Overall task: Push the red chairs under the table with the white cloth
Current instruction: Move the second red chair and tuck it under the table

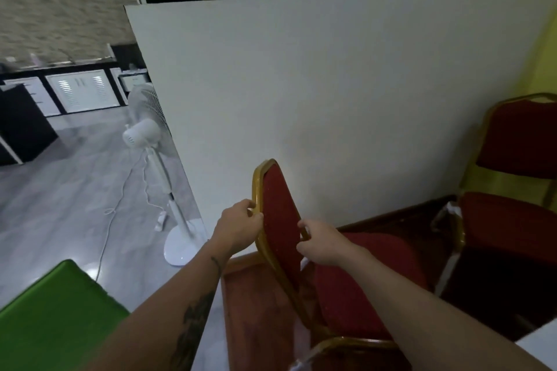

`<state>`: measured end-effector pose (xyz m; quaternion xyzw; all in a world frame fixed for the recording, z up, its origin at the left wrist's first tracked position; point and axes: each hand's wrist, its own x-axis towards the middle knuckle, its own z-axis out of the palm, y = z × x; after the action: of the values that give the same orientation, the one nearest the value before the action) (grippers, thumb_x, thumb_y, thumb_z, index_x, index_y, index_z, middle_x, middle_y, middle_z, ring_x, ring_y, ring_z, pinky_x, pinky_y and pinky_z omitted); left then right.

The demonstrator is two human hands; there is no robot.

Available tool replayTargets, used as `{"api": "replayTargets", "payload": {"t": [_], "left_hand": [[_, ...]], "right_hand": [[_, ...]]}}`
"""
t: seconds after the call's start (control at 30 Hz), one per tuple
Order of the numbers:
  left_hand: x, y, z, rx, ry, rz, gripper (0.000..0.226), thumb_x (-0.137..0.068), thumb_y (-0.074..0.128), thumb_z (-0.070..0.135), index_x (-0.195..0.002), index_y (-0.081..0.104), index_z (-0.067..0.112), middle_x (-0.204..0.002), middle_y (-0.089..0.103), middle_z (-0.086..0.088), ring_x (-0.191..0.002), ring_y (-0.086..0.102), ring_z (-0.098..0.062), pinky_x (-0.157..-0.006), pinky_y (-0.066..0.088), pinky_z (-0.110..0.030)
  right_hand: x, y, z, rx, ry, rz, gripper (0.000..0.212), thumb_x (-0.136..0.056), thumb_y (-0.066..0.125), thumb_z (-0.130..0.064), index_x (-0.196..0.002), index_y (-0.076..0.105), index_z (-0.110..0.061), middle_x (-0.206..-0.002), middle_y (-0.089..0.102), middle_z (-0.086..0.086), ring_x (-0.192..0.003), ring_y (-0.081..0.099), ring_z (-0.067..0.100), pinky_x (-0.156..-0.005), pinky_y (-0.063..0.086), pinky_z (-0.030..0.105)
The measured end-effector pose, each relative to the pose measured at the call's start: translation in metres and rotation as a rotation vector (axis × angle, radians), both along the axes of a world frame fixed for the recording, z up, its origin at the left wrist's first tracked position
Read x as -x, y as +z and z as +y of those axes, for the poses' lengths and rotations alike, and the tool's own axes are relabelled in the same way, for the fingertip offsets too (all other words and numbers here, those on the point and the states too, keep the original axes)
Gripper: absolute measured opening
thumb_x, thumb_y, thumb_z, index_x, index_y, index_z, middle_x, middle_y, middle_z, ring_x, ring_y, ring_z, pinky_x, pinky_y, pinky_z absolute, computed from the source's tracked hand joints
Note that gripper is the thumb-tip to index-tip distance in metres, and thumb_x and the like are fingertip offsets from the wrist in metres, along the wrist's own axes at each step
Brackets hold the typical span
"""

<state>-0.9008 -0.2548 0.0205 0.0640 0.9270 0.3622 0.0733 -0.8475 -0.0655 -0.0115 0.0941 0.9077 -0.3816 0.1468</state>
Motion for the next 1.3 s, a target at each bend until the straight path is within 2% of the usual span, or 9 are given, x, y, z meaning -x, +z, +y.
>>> {"api": "replayTargets", "payload": {"t": [0.07,0.23,0.37,0.43,0.53,0.67,0.8,0.9,1.3], "left_hand": [[0.033,-0.004,0.001,-0.024,0.023,-0.014,0.046,-0.093,0.051,0.030,-0.136,0.056,0.013,-0.120,0.070,-0.007,-0.091,0.058,-0.017,-0.083,0.044,-0.030],[0.100,-0.016,0.004,-0.050,0.029,-0.084,0.050,-0.093,0.052,0.030,-0.140,0.053,0.012,-0.129,0.065,-0.010,-0.095,0.054,-0.018,-0.088,0.043,-0.030],[0.150,-0.024,0.014,-0.033,-0.035,-0.156,0.057,-0.092,0.058,0.026,-0.144,0.044,0.010,-0.132,0.059,-0.011,-0.109,0.057,-0.026,-0.084,0.041,-0.031],[0.172,-0.029,0.020,-0.021,-0.113,-0.209,0.047,-0.089,0.060,0.020,-0.134,0.049,0.011,-0.120,0.060,-0.005,-0.102,0.059,-0.024,-0.078,0.043,-0.031],[0.210,-0.036,0.029,-0.010,-0.180,-0.252,0.035,-0.081,0.061,0.021,-0.114,0.054,0.011,-0.106,0.067,-0.011,-0.087,0.064,-0.021,-0.067,0.052,-0.032],[0.250,-0.040,0.036,-0.004,-0.237,-0.384,0.036,-0.084,0.067,0.022,-0.115,0.052,0.010,-0.106,0.066,-0.013,-0.095,0.066,-0.028,-0.069,0.058,-0.037],[0.269,-0.056,0.047,-0.110,-0.239,-0.539,0.051,-0.085,0.065,0.012,-0.128,0.038,0.011,-0.111,0.063,-0.017,-0.094,0.068,-0.032,-0.062,0.061,-0.040],[0.281,-0.063,0.062,-0.148,-0.261,-0.538,0.055,-0.087,0.059,0.006,-0.133,0.029,0.010,-0.113,0.057,-0.020,-0.093,0.066,-0.034,-0.056,0.056,-0.037],[0.286,-0.079,0.132,-0.209,-0.479,-0.579,0.059,-0.077,0.068,0.005,-0.126,0.037,0.010,-0.112,0.062,-0.022,-0.090,0.071,-0.037,-0.060,0.063,-0.043]], "right_hand": [[0.034,-0.005,-0.010,-0.018,0.028,-0.025,0.075,-0.086,0.055,-0.024,-0.158,0.035,-0.020,-0.153,0.044,0.010,-0.121,0.062,0.030,-0.085,0.062,0.039],[0.086,-0.016,-0.037,-0.084,0.058,-0.089,0.081,-0.084,0.058,-0.033,-0.159,0.031,-0.020,-0.154,0.042,0.008,-0.135,0.049,0.031,-0.108,0.048,0.051],[0.123,-0.027,-0.054,-0.118,0.036,-0.114,0.069,-0.079,0.058,-0.051,-0.141,0.048,-0.023,-0.132,0.053,0.004,-0.127,0.053,0.033,-0.106,0.045,0.059],[0.137,-0.032,-0.061,-0.139,0.029,-0.144,0.068,-0.080,0.060,-0.053,-0.140,0.048,-0.022,-0.132,0.053,0.006,-0.125,0.054,0.034,-0.104,0.046,0.058],[0.157,-0.037,-0.069,-0.188,0.011,-0.184,0.083,-0.087,0.060,-0.056,-0.153,0.035,-0.013,-0.147,0.047,0.014,-0.134,0.048,0.037,-0.108,0.044,0.052],[0.177,-0.038,-0.083,-0.249,-0.069,-0.236,0.107,-0.089,0.057,-0.064,-0.163,0.009,-0.005,-0.163,0.030,0.020,-0.146,0.036,0.041,-0.115,0.034,0.050],[0.189,-0.041,-0.085,-0.194,-0.200,-0.239,0.099,-0.080,0.061,-0.048,-0.161,0.017,-0.011,-0.145,0.051,0.016,-0.131,0.053,0.039,-0.108,0.045,0.051],[0.193,-0.040,-0.082,-0.089,-0.281,-0.242,0.096,-0.077,0.059,-0.039,-0.160,0.018,-0.015,-0.134,0.057,0.013,-0.122,0.058,0.037,-0.103,0.050,0.050],[0.179,-0.039,-0.037,0.011,-0.531,-0.279,0.100,-0.088,0.059,-0.029,-0.166,-0.001,-0.012,-0.154,0.044,0.017,-0.140,0.044,0.040,-0.113,0.041,0.044]]}}
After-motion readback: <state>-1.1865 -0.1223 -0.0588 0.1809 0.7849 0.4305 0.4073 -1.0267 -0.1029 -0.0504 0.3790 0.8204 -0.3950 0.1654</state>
